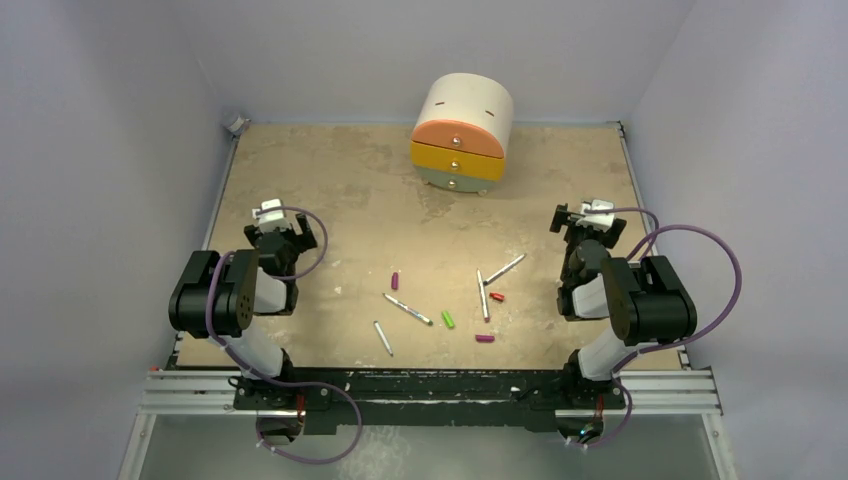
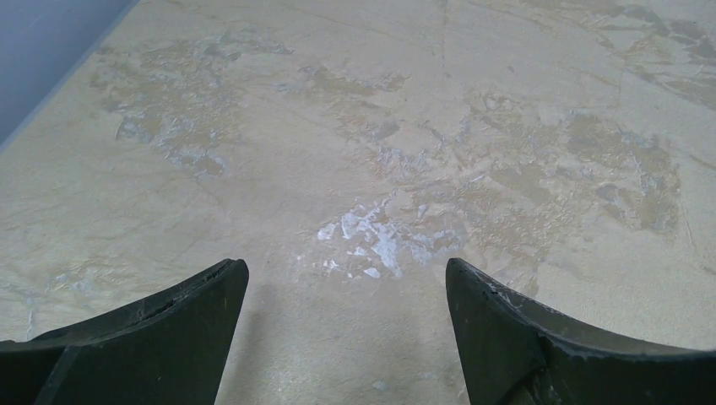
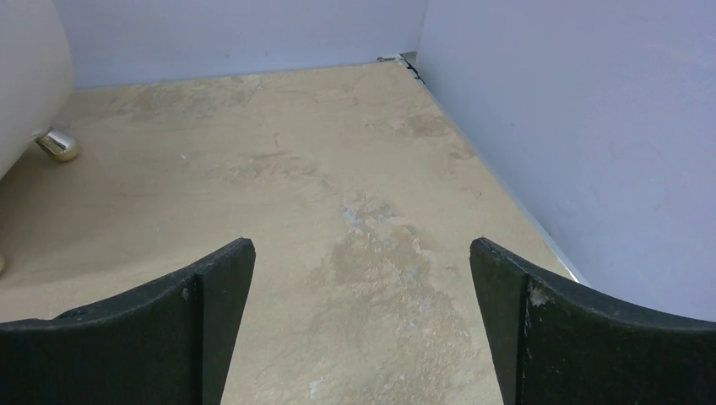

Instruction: Insert the pens into the pen caps

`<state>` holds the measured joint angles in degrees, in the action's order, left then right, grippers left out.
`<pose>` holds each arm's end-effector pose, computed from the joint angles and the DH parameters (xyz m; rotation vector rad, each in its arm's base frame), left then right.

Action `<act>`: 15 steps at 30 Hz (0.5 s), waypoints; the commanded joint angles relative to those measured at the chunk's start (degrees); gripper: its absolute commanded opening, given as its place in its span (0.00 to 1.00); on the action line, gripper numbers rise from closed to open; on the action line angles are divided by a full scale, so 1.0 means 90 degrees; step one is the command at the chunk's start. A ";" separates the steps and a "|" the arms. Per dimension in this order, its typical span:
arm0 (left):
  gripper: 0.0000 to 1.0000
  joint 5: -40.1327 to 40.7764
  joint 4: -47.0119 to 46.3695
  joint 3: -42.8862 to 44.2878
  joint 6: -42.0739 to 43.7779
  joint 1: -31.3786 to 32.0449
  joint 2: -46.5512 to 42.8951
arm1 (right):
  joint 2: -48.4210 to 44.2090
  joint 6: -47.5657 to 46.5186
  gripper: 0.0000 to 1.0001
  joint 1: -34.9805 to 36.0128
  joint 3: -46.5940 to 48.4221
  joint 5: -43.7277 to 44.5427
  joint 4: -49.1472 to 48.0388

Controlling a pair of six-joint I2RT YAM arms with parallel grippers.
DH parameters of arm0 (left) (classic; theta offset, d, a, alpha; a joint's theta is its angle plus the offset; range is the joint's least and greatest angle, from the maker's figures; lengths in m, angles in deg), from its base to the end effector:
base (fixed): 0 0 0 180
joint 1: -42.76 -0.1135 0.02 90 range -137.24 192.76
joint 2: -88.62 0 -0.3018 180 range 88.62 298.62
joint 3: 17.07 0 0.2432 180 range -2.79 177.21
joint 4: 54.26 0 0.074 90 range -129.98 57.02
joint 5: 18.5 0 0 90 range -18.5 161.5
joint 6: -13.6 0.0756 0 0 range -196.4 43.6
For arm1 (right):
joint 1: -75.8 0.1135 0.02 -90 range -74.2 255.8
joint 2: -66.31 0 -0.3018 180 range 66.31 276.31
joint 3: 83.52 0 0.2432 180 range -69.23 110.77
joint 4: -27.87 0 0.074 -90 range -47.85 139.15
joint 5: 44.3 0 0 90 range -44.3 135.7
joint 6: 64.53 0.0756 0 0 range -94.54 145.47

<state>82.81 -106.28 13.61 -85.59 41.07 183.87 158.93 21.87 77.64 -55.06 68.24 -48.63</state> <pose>0.2961 0.0236 0.1622 -0.3096 1.7592 0.0826 0.2811 -0.0200 0.2268 0.2673 1.3520 -0.2921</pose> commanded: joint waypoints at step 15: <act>0.87 0.0043 -0.0190 0.0105 0.0154 0.0031 -0.0186 | -0.0366 0.0104 1.00 -0.0147 -0.0069 0.0213 -0.0714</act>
<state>83.62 -106.30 13.61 -85.55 41.07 183.87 158.82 22.70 76.64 -54.18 68.77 -47.69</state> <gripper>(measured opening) 0.869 0.998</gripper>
